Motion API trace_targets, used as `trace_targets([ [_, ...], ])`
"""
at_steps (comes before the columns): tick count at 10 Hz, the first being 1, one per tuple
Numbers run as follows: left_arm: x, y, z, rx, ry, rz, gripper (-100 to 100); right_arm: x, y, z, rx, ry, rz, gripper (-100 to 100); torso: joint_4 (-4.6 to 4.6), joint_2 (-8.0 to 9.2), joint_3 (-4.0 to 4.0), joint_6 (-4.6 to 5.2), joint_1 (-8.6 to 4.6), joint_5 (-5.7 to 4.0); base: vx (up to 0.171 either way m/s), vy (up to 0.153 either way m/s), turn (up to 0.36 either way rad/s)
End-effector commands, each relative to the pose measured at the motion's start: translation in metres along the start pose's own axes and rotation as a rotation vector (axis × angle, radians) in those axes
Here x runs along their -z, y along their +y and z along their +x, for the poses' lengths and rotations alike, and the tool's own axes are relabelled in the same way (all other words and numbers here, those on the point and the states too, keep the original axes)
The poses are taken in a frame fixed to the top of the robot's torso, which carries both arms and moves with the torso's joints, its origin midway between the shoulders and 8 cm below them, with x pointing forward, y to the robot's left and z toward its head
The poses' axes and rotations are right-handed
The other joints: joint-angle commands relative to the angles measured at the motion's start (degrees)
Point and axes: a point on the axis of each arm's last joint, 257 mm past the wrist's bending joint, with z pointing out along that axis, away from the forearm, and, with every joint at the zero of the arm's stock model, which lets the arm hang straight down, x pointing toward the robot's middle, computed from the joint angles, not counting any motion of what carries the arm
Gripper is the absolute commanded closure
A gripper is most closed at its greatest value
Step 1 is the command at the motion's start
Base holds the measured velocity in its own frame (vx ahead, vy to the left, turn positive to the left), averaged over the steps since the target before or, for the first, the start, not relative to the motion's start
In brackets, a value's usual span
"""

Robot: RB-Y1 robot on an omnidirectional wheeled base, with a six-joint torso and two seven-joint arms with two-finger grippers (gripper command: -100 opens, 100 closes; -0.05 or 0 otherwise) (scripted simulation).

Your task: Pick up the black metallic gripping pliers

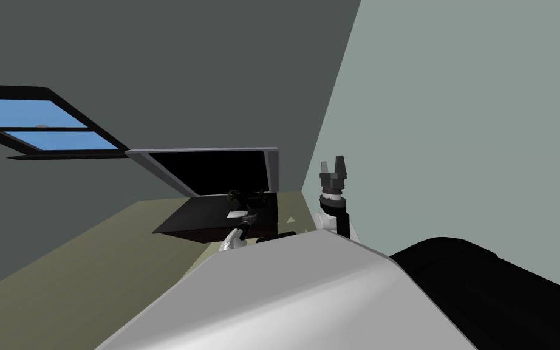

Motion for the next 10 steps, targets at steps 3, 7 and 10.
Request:
trace_targets([
  [3,0.0,0.0,0.0,-0.004,0.0,0.0,-100,0.0,0.0,0.0,0.0,0.0,0.0,0,0.0,0.0,0.0,0.0,0.03,0.01,0.0,0.004,-0.01],
  [7,0.008,-0.001,0.013,-0.017,0.0,0.018,-100,0.0,0.0,0.0,0.0,0.0,0.0,0,0.0,0.02,0.01,-0.01,-0.11,-0.02,-0.002,-0.018,0.052],
  [10,0.008,-0.001,0.013,-0.017,0.0,0.018,-100,0.0,0.0,0.0,0.0,0.0,0.0,0,0.0,0.0,0.0,0.0,0.0,0.0,0.0,-0.002,0.004],
])
